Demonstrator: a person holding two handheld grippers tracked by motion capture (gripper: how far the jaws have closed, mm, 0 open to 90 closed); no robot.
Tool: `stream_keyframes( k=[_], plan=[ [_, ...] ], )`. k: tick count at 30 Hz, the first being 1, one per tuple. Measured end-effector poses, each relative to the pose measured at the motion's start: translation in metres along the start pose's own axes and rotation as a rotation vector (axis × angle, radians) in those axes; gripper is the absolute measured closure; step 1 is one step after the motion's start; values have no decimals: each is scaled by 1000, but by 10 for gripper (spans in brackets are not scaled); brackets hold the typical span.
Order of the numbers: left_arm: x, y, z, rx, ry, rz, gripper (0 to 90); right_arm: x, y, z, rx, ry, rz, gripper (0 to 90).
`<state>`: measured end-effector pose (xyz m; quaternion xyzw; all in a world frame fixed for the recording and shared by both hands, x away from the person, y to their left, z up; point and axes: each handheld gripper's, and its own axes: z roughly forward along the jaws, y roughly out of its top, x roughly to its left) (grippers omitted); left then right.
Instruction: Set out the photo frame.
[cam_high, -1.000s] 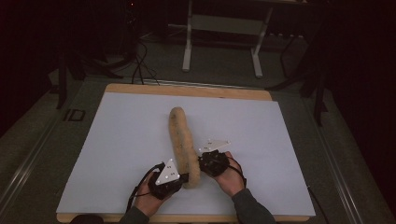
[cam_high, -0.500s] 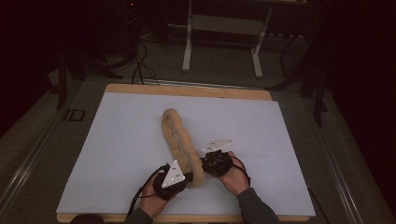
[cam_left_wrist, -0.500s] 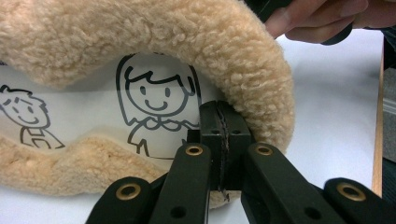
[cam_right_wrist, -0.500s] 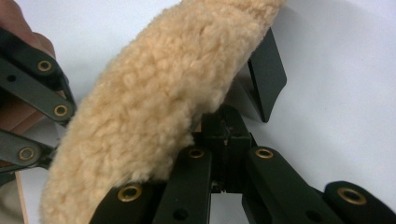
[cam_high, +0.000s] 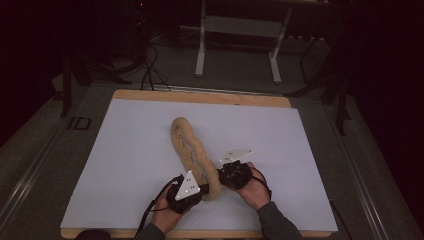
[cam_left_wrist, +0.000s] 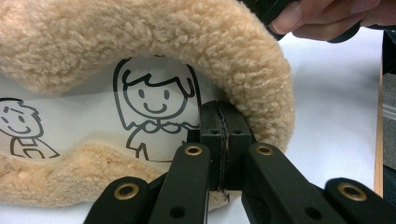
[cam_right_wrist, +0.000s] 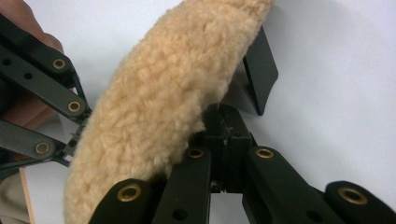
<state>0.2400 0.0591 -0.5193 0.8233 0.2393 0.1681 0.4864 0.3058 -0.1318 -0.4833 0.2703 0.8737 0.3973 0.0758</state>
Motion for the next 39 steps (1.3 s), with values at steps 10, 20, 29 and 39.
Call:
stream_keyframes(
  k=[10,20,29,39],
  plan=[
    [4,1,-7,41,2,23,812,-1,-2,-10,32,-34,27,743],
    [21,1,-26,16,64,-19,718,-2,-10,-23,47,-15,42,615],
    [38,-1,-38,15,131,-86,672,-4,-14,-42,-16,-6,84,560],
    [53,-3,-44,36,174,-151,628,0,-14,-58,-112,15,148,483]
  ],
)
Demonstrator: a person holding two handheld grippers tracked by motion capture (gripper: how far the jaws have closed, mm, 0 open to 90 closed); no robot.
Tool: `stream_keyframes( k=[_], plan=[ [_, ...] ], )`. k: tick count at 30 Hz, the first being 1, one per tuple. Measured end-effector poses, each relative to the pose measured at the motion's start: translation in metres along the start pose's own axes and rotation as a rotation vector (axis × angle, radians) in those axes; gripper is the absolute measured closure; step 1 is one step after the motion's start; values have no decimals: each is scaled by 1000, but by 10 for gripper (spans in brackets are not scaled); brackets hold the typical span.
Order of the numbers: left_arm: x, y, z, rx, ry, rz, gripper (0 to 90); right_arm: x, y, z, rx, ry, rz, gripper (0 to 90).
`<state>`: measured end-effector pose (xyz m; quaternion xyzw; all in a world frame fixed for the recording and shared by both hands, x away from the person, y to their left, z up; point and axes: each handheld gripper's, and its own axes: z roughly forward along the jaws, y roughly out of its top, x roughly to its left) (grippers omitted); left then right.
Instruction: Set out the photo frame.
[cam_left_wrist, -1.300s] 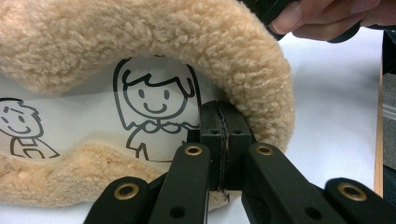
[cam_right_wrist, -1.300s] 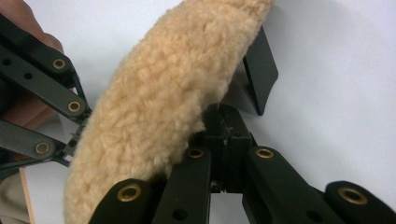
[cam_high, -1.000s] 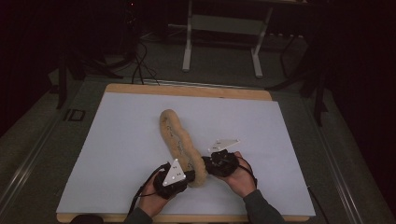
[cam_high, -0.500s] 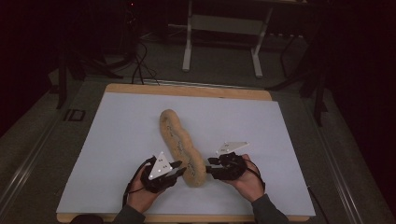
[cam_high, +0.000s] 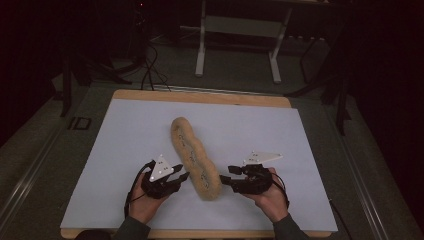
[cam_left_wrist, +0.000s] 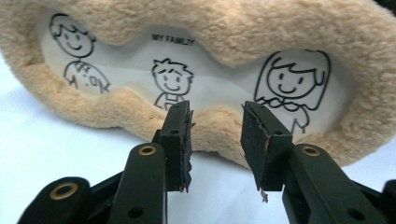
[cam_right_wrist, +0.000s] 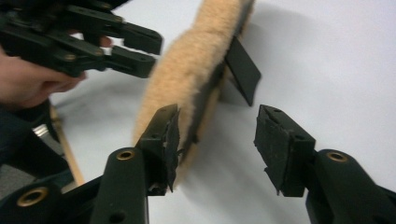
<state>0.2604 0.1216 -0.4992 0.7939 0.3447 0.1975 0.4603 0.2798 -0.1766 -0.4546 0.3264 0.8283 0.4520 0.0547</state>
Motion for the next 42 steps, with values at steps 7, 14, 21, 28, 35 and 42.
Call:
stream_keyframes(
  k=[7,14,21,28,35,42],
  plan=[
    [7,-1,-2,23,14,-6,612,11,0,3,-17,10,13,364],
    [13,-1,-4,19,32,-27,605,22,-10,20,17,-3,19,310],
    [20,-2,-8,12,48,-48,603,29,-21,39,44,-31,0,352],
    [23,-2,-9,15,56,-55,601,32,-24,44,13,-43,-4,408],
    [28,-2,-11,9,67,-68,601,37,-29,56,23,-65,0,401],
    [32,-2,-13,3,76,-75,600,40,-30,61,15,-68,-15,537]
  ],
)
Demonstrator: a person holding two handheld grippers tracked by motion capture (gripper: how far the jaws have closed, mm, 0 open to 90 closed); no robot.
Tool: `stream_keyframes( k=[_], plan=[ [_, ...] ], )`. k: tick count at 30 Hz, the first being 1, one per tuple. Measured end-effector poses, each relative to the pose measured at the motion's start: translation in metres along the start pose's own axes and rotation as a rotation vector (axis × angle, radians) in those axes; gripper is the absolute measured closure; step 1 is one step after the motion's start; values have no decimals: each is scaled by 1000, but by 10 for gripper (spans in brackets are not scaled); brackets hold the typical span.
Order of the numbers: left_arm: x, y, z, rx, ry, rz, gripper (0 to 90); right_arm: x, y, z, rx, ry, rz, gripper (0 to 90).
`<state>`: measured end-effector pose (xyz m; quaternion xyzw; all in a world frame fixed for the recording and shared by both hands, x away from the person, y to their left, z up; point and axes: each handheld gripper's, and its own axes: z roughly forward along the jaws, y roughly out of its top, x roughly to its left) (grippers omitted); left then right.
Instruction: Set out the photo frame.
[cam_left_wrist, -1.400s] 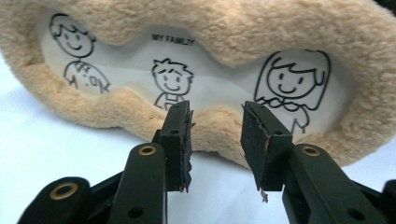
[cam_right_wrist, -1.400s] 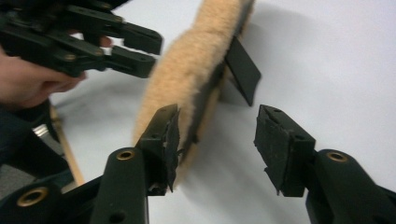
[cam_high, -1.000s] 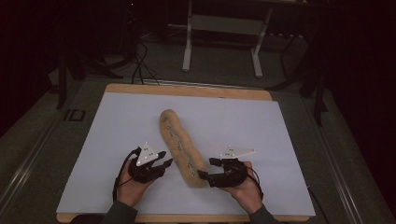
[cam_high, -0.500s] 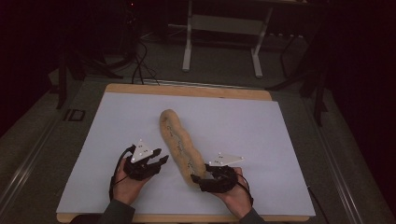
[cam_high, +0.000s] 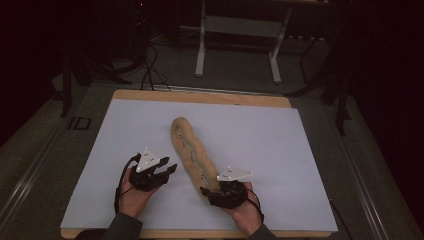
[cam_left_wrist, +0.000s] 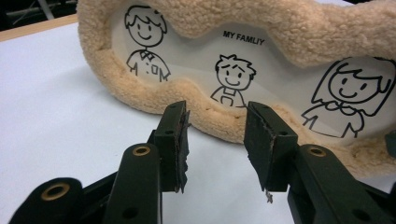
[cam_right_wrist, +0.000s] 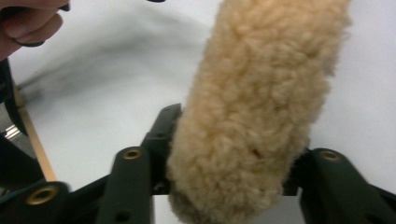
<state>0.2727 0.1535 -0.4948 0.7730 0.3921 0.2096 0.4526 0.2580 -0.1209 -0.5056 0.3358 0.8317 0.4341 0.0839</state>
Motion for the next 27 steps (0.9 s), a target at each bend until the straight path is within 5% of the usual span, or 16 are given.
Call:
stream_keyframes(
  k=[18,27],
  plan=[
    [11,2,-10,-26,29,-22,600,-16,1,-10,18,-21,-3,648],
    [23,1,-18,-44,50,-51,600,-27,2,-13,35,7,-20,659]
  ],
)
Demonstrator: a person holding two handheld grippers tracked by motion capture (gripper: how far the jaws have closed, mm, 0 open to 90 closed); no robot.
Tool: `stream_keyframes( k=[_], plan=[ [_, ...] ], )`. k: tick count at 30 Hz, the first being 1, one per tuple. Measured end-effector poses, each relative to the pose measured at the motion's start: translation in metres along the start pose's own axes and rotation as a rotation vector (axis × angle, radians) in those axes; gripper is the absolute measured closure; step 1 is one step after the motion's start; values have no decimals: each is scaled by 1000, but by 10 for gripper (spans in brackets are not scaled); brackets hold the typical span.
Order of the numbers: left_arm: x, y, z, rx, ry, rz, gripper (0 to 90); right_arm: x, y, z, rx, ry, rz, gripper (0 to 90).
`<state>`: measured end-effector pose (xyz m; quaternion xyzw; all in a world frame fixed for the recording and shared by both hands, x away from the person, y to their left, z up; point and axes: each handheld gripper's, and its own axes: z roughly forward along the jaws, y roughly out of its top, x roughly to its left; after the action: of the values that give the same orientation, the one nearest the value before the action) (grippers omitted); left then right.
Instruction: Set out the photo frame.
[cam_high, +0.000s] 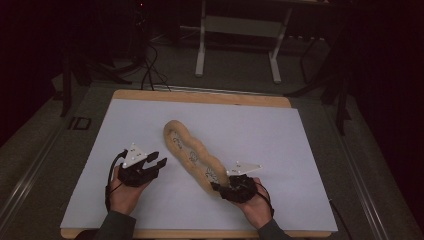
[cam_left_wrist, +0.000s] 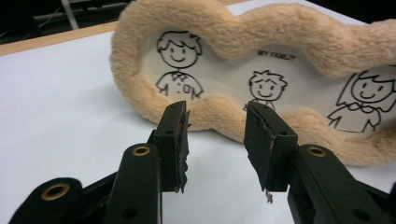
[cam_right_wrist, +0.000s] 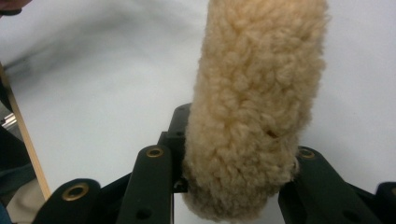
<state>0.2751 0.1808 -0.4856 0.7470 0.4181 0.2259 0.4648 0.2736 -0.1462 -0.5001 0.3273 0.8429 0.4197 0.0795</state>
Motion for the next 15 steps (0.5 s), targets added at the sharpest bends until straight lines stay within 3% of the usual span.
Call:
stream_keyframes(
  k=[15],
  plan=[
    [15,-3,-3,-5,45,-42,599,-7,-2,-8,24,40,-56,670]
  ],
)
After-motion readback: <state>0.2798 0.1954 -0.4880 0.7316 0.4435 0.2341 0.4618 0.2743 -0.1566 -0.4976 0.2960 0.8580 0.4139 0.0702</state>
